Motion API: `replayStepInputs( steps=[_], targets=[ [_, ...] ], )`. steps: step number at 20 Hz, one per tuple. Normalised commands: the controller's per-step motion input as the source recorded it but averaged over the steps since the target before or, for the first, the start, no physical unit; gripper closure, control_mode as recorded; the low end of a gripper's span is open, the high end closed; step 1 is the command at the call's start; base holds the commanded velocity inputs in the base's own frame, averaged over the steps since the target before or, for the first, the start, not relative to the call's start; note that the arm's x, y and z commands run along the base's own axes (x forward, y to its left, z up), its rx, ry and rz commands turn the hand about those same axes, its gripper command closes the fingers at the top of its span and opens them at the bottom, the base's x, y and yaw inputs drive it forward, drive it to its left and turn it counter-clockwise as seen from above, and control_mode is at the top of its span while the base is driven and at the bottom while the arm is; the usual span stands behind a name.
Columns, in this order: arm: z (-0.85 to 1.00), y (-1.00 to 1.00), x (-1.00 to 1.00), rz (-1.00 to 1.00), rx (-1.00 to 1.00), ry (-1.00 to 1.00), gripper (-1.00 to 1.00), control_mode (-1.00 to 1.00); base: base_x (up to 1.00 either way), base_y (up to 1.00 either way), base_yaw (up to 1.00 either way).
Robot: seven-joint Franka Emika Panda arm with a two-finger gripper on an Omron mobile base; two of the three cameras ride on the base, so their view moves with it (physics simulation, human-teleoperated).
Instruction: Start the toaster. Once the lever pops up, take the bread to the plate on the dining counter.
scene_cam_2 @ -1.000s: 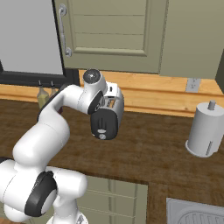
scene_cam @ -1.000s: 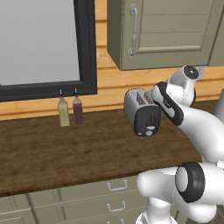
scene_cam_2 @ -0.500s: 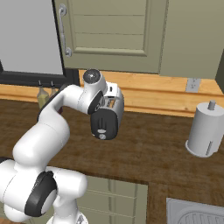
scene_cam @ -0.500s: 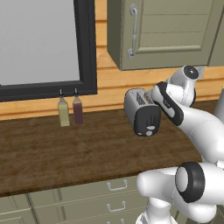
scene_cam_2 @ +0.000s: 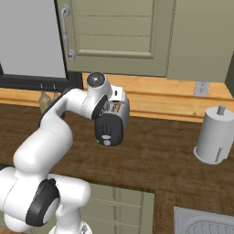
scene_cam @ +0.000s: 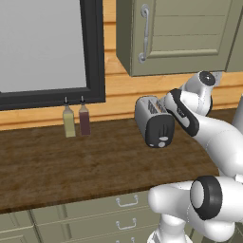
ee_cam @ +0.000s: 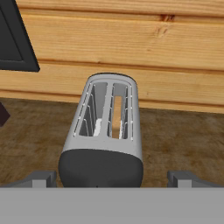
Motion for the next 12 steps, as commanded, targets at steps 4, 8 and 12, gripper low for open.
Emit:
replayStepInputs(
  steps=[4, 8, 12],
  targets=[
    [0.0, 0.0, 0.0, 0.0, 0.0, 0.0, -1.0, -1.0, 0.0, 0.0, 0.0],
    [0.0, 0.0, 0.0, 0.0, 0.0, 0.0, -1.0, -1.0, 0.0, 0.0, 0.0],
    [0.0, 0.0, 0.0, 0.0, 0.0, 0.0, -1.0, -1.0, 0.0, 0.0, 0.0]
  ],
)
